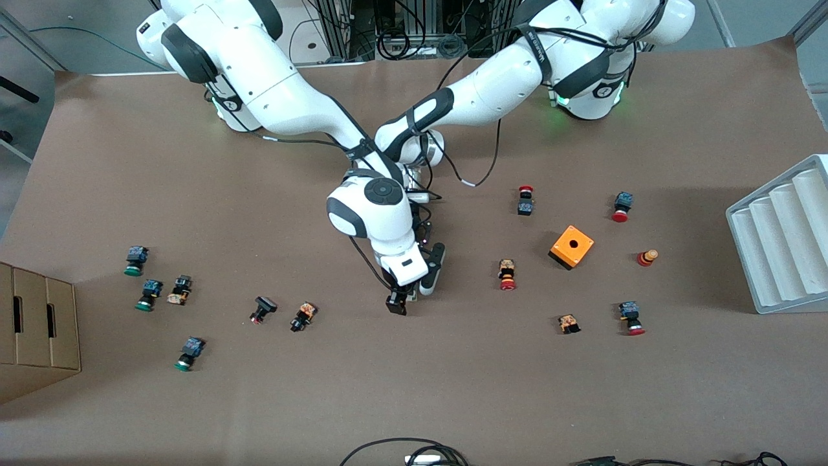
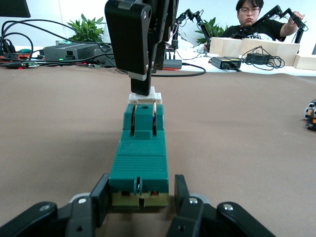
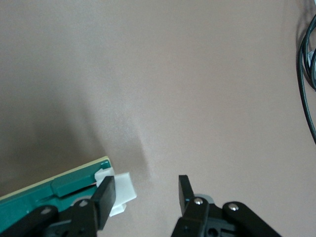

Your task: Close load switch with both arms

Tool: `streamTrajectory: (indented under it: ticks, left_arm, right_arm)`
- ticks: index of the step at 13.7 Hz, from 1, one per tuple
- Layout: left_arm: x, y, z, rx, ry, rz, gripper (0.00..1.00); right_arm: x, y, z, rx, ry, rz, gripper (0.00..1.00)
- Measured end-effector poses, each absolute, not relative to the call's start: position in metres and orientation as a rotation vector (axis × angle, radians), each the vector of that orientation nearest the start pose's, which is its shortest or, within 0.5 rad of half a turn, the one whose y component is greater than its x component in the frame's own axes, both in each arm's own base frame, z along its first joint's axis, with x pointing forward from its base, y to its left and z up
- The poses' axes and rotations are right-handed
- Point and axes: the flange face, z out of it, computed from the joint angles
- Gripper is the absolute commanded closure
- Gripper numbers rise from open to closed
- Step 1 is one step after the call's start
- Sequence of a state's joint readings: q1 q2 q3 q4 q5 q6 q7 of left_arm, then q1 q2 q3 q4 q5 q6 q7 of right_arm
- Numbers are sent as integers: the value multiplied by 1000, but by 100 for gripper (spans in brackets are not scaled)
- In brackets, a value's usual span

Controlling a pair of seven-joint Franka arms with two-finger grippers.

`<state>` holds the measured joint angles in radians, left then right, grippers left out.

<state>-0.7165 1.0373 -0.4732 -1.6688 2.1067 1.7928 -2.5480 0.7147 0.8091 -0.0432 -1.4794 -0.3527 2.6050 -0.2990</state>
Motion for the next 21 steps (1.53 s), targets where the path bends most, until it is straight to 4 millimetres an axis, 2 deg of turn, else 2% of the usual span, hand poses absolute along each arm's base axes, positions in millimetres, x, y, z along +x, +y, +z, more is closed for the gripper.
streamTrajectory:
  ticks: [1, 2, 3, 4, 6, 9, 15, 18, 21]
  left_arm:
    - [335, -560, 55, -2551, -53, -1885, 42]
    - [335, -560, 55, -2551, -53, -1885, 42]
    - [335, -560, 55, -2551, -53, -1885, 42]
    - [335, -560, 55, -2551, -53, -1885, 42]
    - [335, -560, 55, -2551, -53, -1885, 42]
    - [335, -560, 55, -2550, -54, -1885, 42]
    - [335, -560, 55, -2550, -54, -1885, 43]
    - [336, -560, 55, -2550, -54, -1885, 43]
    - [336, -560, 55, -2550, -54, -1885, 43]
  right_arm:
    - [575, 475, 226, -2647, -1940, -586, 39]
    - [575, 475, 226, -2646, -1939, -588, 33]
    - [576, 475, 227, -2646, -1937, -593, 12]
    - [577, 475, 230, -2647, -1931, -605, 0]
    - [581, 479, 241, -2654, -1897, -646, 0]
    - [584, 482, 270, -2651, -1867, -714, 0]
    - [588, 477, 314, -2678, -1835, -747, 0]
    - [591, 468, 345, -2724, -1804, -729, 0]
    - [604, 439, 388, -2807, -1666, -688, 0]
